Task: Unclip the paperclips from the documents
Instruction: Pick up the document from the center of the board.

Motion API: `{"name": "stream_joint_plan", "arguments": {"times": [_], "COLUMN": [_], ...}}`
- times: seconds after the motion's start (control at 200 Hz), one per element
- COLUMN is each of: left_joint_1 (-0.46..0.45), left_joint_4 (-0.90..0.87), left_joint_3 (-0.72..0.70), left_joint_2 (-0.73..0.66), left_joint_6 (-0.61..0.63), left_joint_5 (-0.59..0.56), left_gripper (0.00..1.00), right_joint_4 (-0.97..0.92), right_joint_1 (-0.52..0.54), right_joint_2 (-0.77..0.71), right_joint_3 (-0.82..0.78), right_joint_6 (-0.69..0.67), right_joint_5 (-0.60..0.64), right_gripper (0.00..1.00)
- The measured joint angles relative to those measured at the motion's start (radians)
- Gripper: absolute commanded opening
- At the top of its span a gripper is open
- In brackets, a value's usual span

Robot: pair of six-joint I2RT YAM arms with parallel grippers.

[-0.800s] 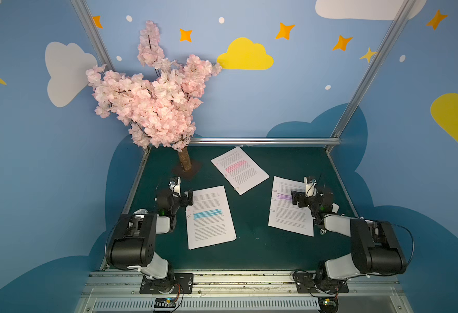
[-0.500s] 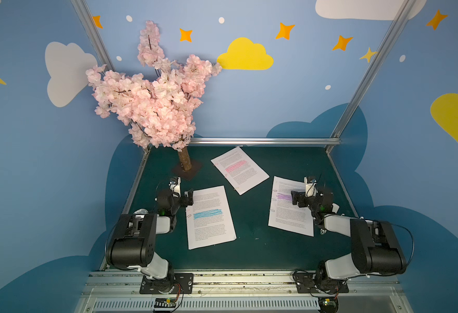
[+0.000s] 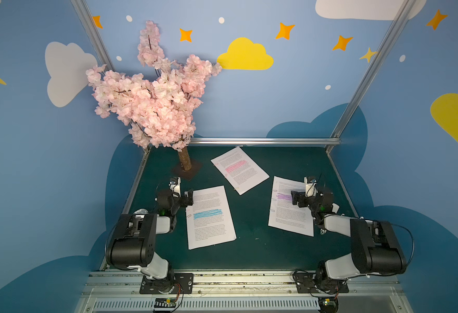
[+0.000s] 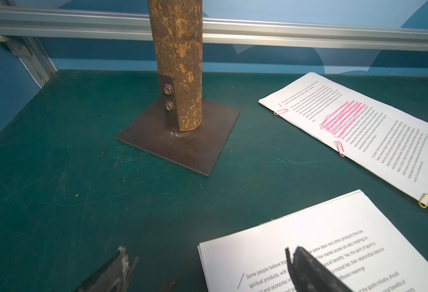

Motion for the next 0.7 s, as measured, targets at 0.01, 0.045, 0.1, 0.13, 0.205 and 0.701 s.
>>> {"name": "stream_joint_plan", "arguments": {"times": [0.01,0.045,0.1,0.13,0.205,0.701], "left_joint_1": [0.000,0.000,-0.002,0.000,0.011,0.008], "left_joint_4": [-0.019,-0.117,-0.329,-0.461,-0.749,-1.361], "left_joint_3": [0.007,0.044,0.162,0.258,0.523,0.652], "left_joint_2": [-0.004,-0.021,-0.046,-0.047,-0.019,0.093], "left_joint_6": [-0.002,-0.018,-0.075,-0.129,-0.227,-0.549], "left_joint_5": [-0.007,-0.034,-0.114,-0.173,-0.243,0.166], "left_gripper": [0.99,0.99,0.99,0.99,0.97,0.89], "right_joint_4": [-0.003,-0.040,-0.190,-0.299,-0.593,-1.375], "right_joint_1": [0.000,0.001,0.005,0.009,0.015,0.401], "right_joint_2": [0.000,0.000,0.002,0.008,0.060,0.435], "right_joint_3": [0.003,0.024,0.118,0.203,0.495,1.186], "right_joint_6": [0.006,0.017,0.049,0.076,0.150,0.311], "right_joint_5": [0.005,0.022,0.051,0.070,0.098,-0.262], "right_gripper": [0.95,0.95,0.95,0.95,0.95,0.85]}}
